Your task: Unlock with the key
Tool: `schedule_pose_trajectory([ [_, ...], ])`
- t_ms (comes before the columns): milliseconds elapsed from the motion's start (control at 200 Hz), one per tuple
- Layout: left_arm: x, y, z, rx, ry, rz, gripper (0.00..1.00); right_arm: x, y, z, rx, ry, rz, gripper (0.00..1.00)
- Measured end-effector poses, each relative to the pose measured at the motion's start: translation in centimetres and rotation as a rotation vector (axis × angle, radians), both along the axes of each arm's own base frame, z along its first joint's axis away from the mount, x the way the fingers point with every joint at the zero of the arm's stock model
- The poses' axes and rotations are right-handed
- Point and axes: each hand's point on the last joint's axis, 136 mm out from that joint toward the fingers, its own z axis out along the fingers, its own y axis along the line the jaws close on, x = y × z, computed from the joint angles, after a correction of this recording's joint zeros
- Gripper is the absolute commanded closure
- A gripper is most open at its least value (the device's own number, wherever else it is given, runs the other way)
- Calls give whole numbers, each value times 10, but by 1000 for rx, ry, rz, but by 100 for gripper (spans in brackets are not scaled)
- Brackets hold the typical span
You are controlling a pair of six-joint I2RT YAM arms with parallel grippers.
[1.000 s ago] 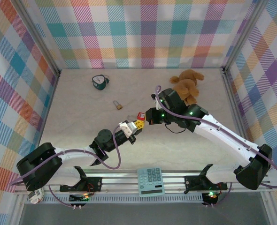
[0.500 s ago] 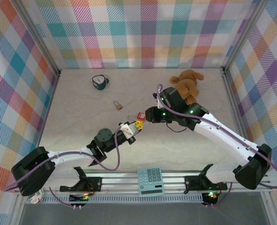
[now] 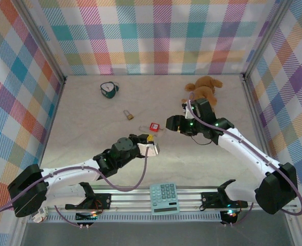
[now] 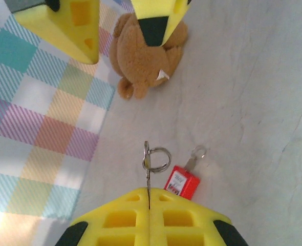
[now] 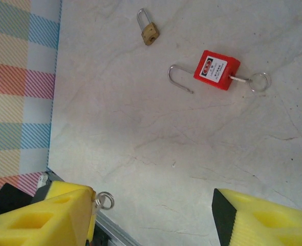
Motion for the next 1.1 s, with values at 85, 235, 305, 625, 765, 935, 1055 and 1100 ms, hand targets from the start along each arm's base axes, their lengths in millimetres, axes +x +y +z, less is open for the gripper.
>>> schedule_pose_trajectory([
  [85,8,1,-4,104,-72,10,100,3,-2,-5,62,26,-1,33],
  [235,16,-3,-1,209,-170,2,100,11,-1,-2,151,33,26,32],
  [305,19,-6,8,214,-216,-2,100,13,1,0,179,29,43,32],
  [625,58,-37,24,241,-346,76,100,17,-3,4,204,22,56,32],
  [765,65,-40,-7,321,-334,77,100,18,-4,4,197,10,59,32],
  [935,58,-44,-3,358,-377,65,100,24,-14,0,165,-24,53,33],
  [1055,38,-54,6,381,-413,20,100,36,-23,2,217,-38,47,32],
  [1100,31,-56,12,385,-429,3,100,40,-24,2,245,-39,53,31],
])
